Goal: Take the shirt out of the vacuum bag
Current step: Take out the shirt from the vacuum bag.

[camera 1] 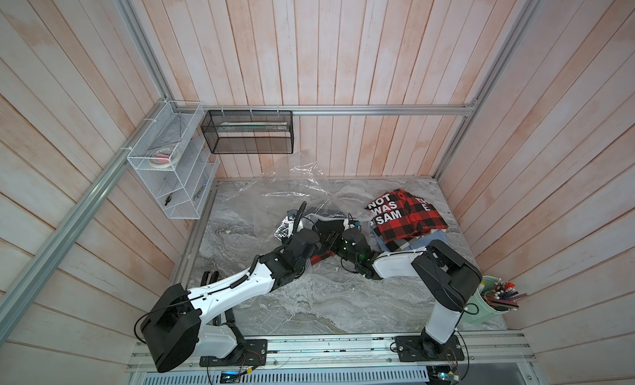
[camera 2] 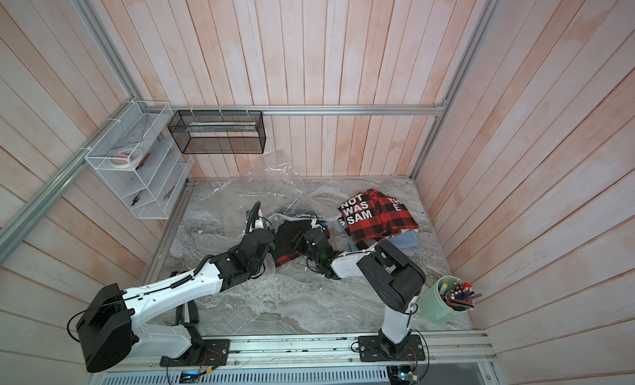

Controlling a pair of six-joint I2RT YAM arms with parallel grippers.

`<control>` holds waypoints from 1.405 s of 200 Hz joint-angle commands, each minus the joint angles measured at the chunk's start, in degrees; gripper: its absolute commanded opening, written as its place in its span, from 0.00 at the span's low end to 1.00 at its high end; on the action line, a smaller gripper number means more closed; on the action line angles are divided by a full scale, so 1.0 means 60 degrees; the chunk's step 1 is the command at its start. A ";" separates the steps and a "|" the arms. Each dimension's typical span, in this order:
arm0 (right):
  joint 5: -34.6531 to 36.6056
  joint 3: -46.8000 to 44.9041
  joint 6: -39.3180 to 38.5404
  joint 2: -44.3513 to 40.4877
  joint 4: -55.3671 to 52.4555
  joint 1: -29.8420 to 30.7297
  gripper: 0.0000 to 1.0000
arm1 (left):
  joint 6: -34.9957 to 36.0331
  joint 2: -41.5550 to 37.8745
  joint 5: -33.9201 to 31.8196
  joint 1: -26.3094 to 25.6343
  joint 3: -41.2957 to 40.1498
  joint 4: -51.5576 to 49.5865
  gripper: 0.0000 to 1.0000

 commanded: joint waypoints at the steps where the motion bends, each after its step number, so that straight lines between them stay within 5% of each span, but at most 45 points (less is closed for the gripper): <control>1: -0.0044 0.0213 -0.0147 0.0500 0.0167 -0.0126 0.64 | -0.0196 -0.0154 -0.0138 -0.0046 -0.0175 -0.0056 0.00; 70: -0.0218 -0.0089 0.0037 0.0962 0.0947 -0.0025 0.63 | -0.0209 -0.0097 -0.0170 -0.0040 -0.0252 0.0031 0.00; 140: 0.0097 0.0257 -0.0072 0.1235 0.1728 -0.0135 0.34 | -0.0298 0.0055 -0.0118 -0.0036 -0.0234 0.0017 0.00; 202: 0.0225 0.0630 -0.0204 0.1184 0.1702 -0.0377 0.32 | -0.0444 0.0200 0.0020 -0.0041 -0.0274 0.0104 0.00; 258: 0.0089 0.0777 -0.0363 0.1115 0.1756 -0.0480 0.00 | -0.0474 0.0260 0.0050 -0.0040 -0.0231 0.0092 0.00; 281: 0.0019 0.0501 -0.0423 0.0830 0.1800 -0.0480 0.00 | -0.0504 0.0273 0.0035 -0.0033 -0.0297 0.0176 0.00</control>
